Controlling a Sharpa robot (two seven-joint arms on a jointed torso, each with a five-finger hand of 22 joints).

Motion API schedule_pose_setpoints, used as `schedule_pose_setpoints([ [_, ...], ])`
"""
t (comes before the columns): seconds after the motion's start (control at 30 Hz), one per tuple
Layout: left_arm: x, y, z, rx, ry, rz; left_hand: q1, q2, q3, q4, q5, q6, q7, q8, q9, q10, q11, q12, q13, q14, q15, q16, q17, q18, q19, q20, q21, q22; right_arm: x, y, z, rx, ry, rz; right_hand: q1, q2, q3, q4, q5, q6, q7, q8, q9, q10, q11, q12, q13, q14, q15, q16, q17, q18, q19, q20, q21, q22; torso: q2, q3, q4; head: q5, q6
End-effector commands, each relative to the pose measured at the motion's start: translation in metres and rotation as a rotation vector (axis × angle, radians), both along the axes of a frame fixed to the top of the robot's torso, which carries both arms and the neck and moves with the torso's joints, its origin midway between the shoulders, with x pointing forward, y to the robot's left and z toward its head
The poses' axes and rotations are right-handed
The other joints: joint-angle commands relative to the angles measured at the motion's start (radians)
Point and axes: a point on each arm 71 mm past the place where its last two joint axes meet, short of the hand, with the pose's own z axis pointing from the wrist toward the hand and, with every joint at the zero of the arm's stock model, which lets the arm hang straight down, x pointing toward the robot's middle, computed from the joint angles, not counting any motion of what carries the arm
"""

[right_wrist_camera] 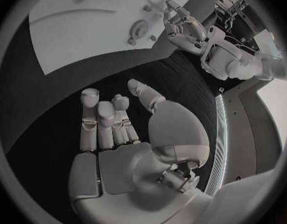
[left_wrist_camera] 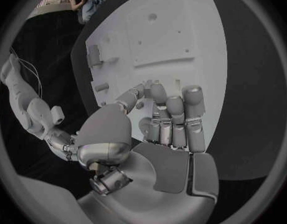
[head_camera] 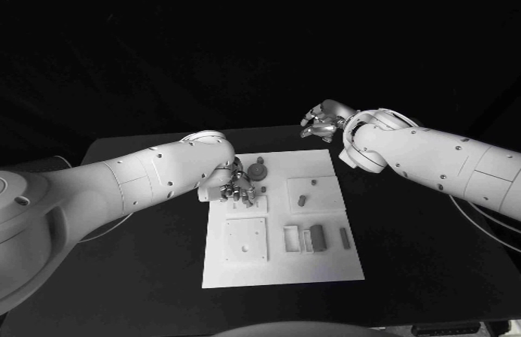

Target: Assemble the parts on the task board

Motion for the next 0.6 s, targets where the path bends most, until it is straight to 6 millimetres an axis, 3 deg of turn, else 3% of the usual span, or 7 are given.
schedule_pose_setpoints([
  [0.03,0.000,-0.002,0.002,-0.031,-0.035,0.012,0.062,0.061,0.051,-0.052,0.029,0.033,0.020,0.009,0.029,0.004,-0.005,0.005,-0.001,0.008,-0.013,0.005,0.003,0.066,0.008,0.001,0.005,0.017,-0.001,0.001,0.000,-0.005,0.003,0.017,-0.011,0.003,0.000,0.004,0.005,0.008,0.012,0.005,-0.001,-0.008,0.000,0.006,-0.001,-0.006,0.003,-0.002,-0.002,0.061,-0.002,-0.001,-0.004,0.012,0.000,0.0002,0.0002,0.001,0.001],
  [0.47,-0.006,0.004,0.003,-0.137,-0.050,0.120,0.028,0.049,0.064,-0.070,0.206,0.068,0.003,0.039,0.029,0.039,-0.022,0.019,0.009,0.032,-0.029,0.024,0.022,0.061,0.033,-0.008,0.022,0.017,-0.001,-0.002,0.000,-0.007,0.004,0.012,-0.012,0.003,0.001,0.004,0.007,0.008,0.012,0.005,-0.001,-0.008,0.000,0.007,-0.001,-0.006,0.003,-0.001,-0.002,0.061,-0.002,-0.001,-0.004,0.012,0.000,0.0008,0.0002,0.004,-0.001],
  [0.6,-0.010,0.004,0.002,-0.156,-0.051,0.134,0.025,0.046,0.066,-0.073,0.220,0.070,0.001,0.049,0.023,0.043,-0.024,0.021,0.011,0.036,-0.031,0.027,0.026,0.061,0.036,-0.009,0.024,0.016,-0.001,-0.003,-0.001,-0.007,0.005,0.011,-0.012,0.003,0.001,0.003,0.007,0.008,0.012,0.005,-0.001,-0.008,0.000,0.007,-0.002,-0.006,0.003,-0.001,-0.002,0.061,-0.002,-0.001,-0.004,0.012,0.000,0.0002,0.0002,0.003,0.000],
])
